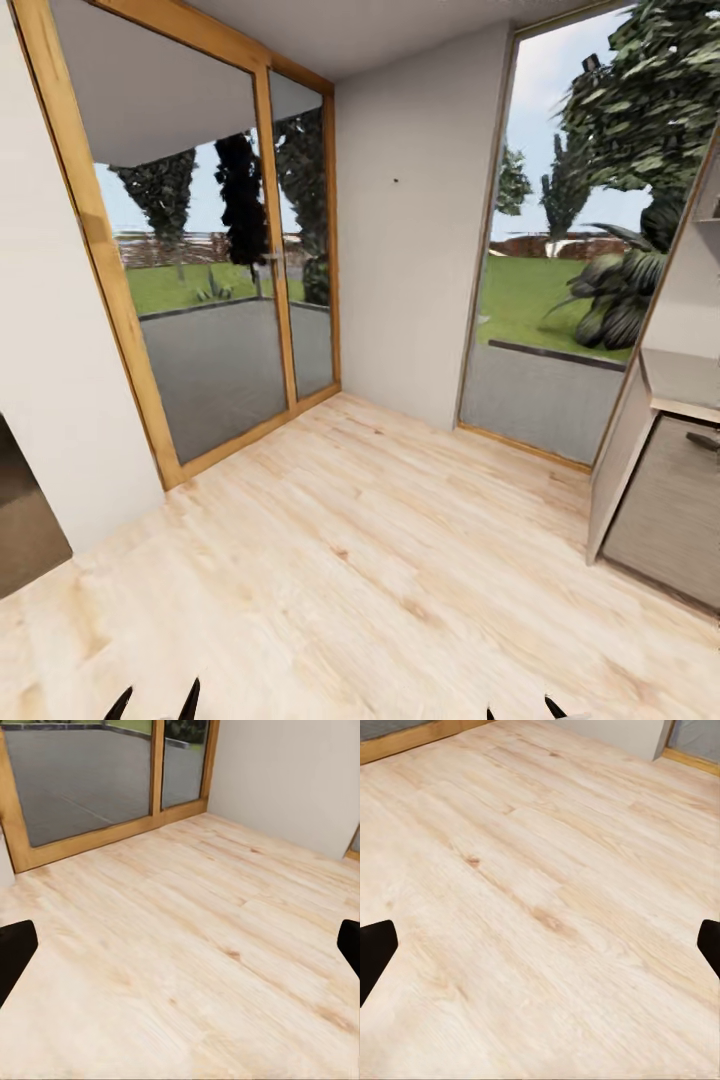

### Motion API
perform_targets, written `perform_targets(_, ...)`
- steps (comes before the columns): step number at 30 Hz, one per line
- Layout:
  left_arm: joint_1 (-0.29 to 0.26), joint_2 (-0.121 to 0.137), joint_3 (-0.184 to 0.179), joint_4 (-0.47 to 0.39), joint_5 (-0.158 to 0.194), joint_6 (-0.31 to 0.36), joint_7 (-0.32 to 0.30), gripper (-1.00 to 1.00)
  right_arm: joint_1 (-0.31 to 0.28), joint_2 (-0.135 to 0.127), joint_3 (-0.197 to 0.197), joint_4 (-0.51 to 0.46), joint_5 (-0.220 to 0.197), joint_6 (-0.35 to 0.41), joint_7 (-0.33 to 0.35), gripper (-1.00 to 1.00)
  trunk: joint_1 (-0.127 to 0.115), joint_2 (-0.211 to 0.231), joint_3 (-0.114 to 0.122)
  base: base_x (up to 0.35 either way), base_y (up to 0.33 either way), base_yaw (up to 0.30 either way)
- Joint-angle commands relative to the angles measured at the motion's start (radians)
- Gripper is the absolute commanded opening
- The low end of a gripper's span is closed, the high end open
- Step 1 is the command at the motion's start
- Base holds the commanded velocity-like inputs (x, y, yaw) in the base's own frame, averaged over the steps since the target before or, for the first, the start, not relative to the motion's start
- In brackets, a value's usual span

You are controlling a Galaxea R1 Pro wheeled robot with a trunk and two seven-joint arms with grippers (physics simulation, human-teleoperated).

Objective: Put the three can of soda from the living room inside the tash can in the kitchen.

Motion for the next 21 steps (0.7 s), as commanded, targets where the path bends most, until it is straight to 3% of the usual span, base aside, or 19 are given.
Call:
perform_targets(1,0.0,0.0,0.0,0.0,0.0,0.0,0.0,1.0,0.0,0.0,0.0,0.0,-0.001,0.0,0.0,1.0,0.0,0.0,0.0,-0.321,0.12,0.075)
perform_targets(14,0.001,0.0,0.0,0.0,0.001,0.0,0.0,1.0,0.0,0.008,0.0,0.0,-0.001,0.0,0.0,1.0,0.0,0.0,0.0,-0.289,0.121,0.205)
perform_targets(21,0.0,0.0,0.0,-0.001,0.001,0.001,0.0,1.0,0.0,0.009,0.0,0.0,-0.001,0.0,0.0,1.0,0.0,0.0,0.0,-0.075,0.047,0.247)
